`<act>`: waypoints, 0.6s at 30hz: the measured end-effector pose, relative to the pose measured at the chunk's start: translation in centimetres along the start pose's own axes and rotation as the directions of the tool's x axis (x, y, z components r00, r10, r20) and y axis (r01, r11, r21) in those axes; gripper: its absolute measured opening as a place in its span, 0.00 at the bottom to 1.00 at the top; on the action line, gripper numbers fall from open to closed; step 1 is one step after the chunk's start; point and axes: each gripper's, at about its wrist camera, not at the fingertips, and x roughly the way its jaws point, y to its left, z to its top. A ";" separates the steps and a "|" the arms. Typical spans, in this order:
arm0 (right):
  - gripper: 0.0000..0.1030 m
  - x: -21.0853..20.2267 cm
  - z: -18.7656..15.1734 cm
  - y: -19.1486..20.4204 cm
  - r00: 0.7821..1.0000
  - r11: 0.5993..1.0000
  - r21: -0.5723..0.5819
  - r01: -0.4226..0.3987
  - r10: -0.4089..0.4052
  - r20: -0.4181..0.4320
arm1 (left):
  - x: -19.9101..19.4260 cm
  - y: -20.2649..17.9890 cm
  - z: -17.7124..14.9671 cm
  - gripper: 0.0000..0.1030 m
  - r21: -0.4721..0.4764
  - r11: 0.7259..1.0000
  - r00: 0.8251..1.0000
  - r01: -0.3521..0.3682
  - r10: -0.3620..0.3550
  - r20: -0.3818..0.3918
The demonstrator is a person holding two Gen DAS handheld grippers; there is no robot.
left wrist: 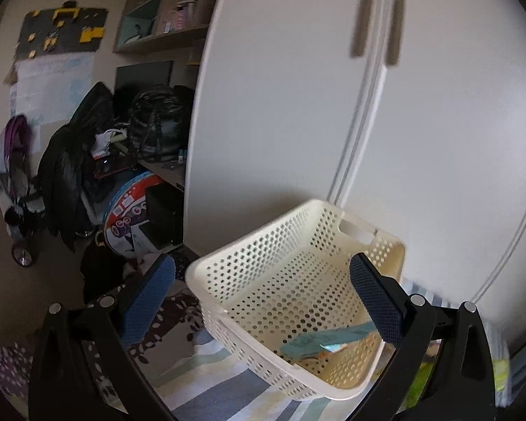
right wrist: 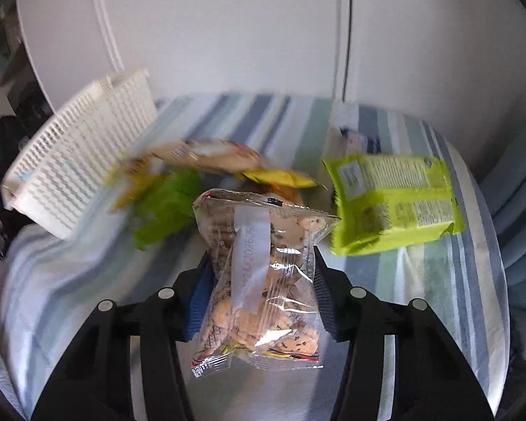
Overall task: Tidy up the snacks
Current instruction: 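Carry the clear cookie bag with the right tool into the basket and release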
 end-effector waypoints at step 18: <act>0.51 -1.8 11.5 17.4 0.947 0.952 -0.175 -0.251 0.279 0.159 | 0.2 2.4 0.5 0.98 -0.080 0.993 0.996 -0.087 0.089 0.022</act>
